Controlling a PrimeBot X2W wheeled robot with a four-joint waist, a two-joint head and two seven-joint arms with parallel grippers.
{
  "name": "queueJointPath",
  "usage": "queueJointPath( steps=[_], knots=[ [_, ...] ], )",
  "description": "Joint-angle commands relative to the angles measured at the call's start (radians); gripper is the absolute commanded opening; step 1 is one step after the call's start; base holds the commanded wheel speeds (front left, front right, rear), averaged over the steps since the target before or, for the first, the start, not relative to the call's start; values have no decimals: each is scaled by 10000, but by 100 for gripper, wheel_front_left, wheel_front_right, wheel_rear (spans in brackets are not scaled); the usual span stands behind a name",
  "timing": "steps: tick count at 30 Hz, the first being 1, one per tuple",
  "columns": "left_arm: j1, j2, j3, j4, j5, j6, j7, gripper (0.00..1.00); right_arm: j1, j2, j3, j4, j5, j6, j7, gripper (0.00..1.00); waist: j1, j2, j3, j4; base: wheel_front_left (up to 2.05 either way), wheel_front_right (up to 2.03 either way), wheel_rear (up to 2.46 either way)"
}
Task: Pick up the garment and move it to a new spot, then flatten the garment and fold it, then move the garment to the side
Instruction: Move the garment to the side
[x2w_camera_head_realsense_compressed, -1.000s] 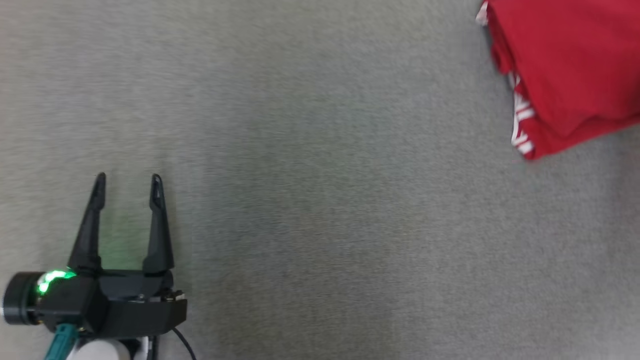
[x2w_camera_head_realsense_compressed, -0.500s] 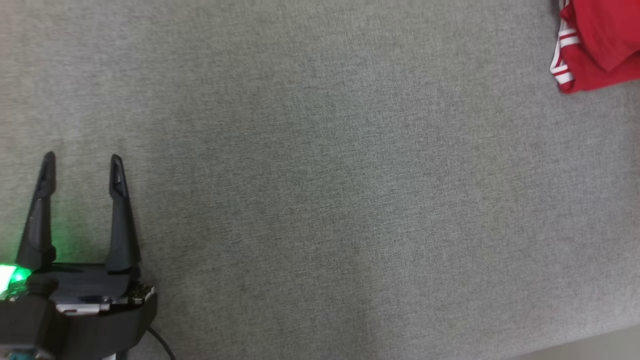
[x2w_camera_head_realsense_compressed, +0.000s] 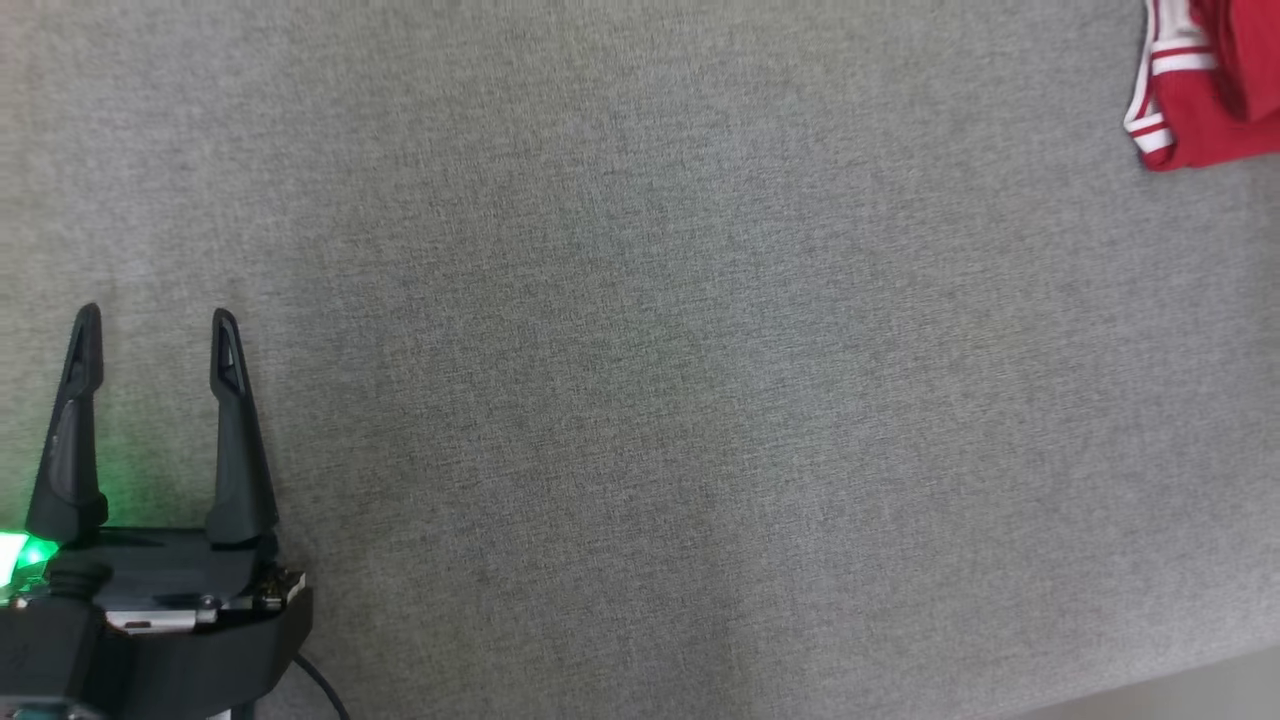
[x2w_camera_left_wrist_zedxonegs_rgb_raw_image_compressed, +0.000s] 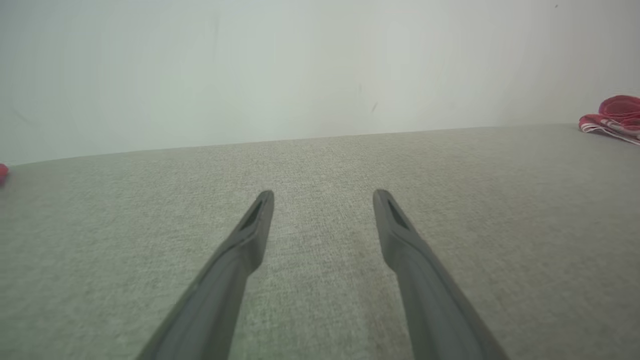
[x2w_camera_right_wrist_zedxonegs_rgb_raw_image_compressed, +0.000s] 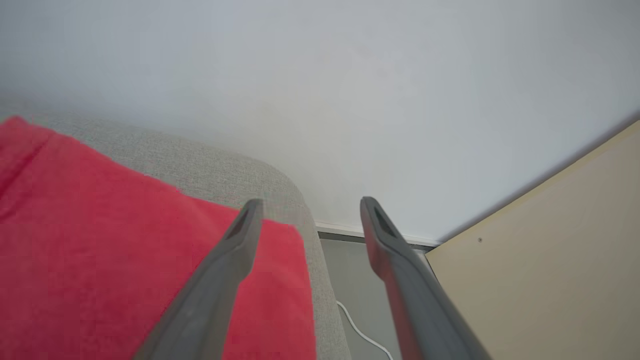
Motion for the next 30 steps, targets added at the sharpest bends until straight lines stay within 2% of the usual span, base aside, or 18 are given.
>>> queueJointPath(
  steps=[1, 9, 15, 23, 30],
  knots=[
    [102, -43, 2, 276, -25, 31, 41, 100, -66, 154, 6, -69, -80, -29, -161, 100, 1, 0, -257, 36, 0, 0, 0],
    [582, -313, 89, 702, -323, 165, 9, 100, 440, 814, 407, -588, 275, -29, -873, 100, 1, 0, -1952, 270, 0, 0, 0],
    [1274, -454, 274, 1215, -549, 208, 9, 100, 1494, 1590, 425, -1311, 601, -29, -1139, 100, 1, 0, -3413, 577, 0, 0, 0],
    [2075, -545, 340, 1802, -643, 227, 9, 100, 4052, 3109, -371, -2527, 462, -29, -1267, 100, 1, 0, -4979, 1036, 0, 0, 0],
    [2398, -577, 221, 2255, -669, 189, 9, 100, 6551, 4348, -1028, -3627, 347, -29, -1277, 100, 1, 0, -5816, 1491, 0, 0, 0]
  ],
)
